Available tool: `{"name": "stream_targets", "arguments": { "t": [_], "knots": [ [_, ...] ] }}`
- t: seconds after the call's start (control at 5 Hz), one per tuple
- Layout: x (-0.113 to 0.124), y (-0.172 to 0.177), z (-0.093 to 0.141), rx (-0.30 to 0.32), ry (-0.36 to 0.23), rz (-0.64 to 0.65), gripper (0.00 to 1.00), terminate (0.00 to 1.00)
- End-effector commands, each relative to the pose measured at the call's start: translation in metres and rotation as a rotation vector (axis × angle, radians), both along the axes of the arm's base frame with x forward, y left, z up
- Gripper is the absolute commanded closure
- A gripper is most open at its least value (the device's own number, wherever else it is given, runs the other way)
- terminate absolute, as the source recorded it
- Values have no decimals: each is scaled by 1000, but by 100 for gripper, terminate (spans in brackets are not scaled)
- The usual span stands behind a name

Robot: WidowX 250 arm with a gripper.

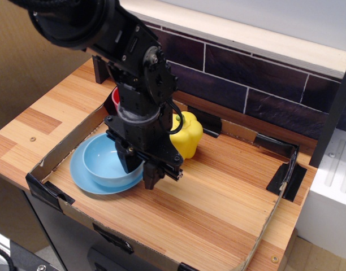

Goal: Take bowl off plate

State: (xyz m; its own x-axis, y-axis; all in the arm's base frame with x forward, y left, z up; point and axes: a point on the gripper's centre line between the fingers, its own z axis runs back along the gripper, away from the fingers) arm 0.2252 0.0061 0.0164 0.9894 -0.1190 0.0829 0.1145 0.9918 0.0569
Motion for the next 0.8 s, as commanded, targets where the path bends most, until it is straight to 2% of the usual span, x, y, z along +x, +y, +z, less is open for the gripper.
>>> {"name": "stream_targets", "arguments": {
  "t": [0.0,0.2,0.4,0.6],
  "knots": [
    [5,14,17,18,-78,18,100,0],
    [3,18,23,25,-92,26,100,0],
    [-3,15,48,49,-144,52,100,0],
    [-9,-8,53,-13,-101,48,100,0]
  ]
}}
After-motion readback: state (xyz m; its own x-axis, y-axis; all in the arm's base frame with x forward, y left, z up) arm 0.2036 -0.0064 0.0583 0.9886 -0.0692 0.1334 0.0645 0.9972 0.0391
